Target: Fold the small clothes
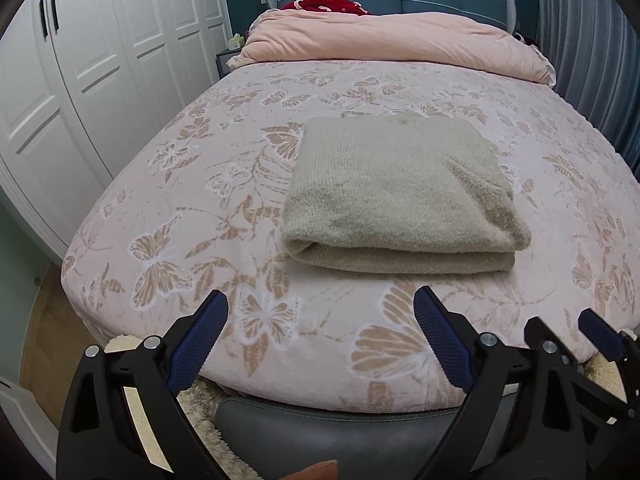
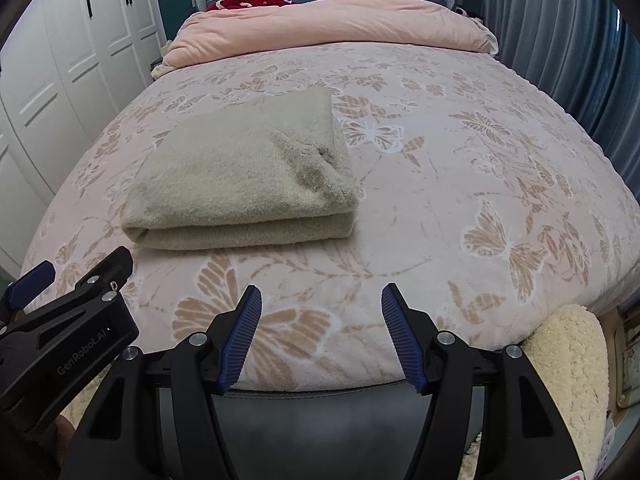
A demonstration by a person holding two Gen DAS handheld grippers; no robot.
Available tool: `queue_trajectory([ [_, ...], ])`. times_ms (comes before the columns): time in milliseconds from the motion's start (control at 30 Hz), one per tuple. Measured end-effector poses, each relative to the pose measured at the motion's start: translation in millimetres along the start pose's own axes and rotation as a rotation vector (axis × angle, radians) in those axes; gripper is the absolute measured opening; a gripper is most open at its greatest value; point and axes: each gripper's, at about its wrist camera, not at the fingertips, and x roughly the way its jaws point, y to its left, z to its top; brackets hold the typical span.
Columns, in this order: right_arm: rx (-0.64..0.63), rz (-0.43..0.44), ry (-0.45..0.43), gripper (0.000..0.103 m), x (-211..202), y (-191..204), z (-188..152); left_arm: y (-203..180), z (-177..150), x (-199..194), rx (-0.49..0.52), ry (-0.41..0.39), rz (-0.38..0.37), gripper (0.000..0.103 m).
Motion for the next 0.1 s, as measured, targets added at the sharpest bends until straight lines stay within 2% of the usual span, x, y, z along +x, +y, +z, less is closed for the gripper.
queue_trajectory([
  [33,-0.036,0.014,-0.004,0.065,-1.5,6.8,-0.9,-3.9,0.4,-1.3,0.009,0.008,-0.037,0.092],
  [100,-0.118,-0.006,-0.063,0.066,-11.5,24.0,-3.2,-19.4,-1.4,-7.1,0.065,-0.014,-0.028,0.092],
])
